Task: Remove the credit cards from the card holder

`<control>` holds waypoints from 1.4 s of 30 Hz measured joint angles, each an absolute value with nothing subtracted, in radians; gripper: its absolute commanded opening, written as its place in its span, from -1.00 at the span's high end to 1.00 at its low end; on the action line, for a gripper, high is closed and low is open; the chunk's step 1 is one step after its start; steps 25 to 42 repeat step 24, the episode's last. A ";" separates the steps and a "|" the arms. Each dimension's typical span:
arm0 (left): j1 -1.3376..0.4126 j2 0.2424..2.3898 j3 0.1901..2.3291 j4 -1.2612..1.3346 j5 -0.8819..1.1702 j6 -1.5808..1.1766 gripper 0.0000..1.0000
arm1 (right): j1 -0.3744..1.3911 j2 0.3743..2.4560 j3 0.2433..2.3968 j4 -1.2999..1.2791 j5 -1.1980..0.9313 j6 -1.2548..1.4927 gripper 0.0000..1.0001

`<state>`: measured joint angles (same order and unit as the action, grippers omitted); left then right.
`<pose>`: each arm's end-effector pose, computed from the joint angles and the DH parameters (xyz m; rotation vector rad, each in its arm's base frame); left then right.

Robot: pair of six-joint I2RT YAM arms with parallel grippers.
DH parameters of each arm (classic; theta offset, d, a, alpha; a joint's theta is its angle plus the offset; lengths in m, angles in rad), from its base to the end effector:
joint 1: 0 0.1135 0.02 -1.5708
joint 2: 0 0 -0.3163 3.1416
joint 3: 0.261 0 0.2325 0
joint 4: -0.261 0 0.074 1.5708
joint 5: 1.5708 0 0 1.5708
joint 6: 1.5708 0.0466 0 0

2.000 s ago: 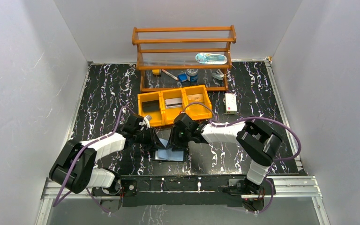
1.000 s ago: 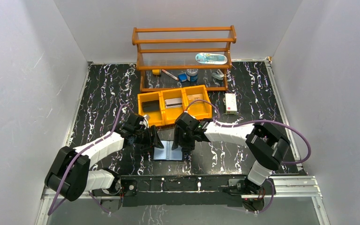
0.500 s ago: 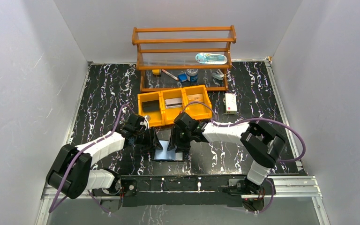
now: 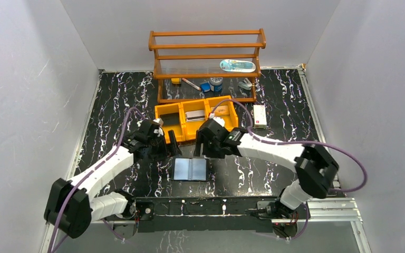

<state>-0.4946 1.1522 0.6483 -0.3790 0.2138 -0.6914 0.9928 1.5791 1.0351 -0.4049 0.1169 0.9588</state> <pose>0.1652 -0.1003 0.2542 -0.1551 2.5835 -0.7479 0.1772 0.2617 0.2671 0.0048 2.6329 0.6143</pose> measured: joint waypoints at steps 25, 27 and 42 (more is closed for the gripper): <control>-0.250 0.991 1.158 -0.706 -0.496 -0.483 -0.97 | 0.525 1.113 1.163 -0.384 0.419 0.291 -0.97; -0.250 0.991 1.158 -0.706 -0.496 -0.483 -0.97 | 0.525 1.113 1.163 -0.384 0.419 0.291 -0.97; -0.250 0.991 1.158 -0.706 -0.496 -0.483 -0.97 | 0.525 1.113 1.163 -0.384 0.419 0.291 -0.97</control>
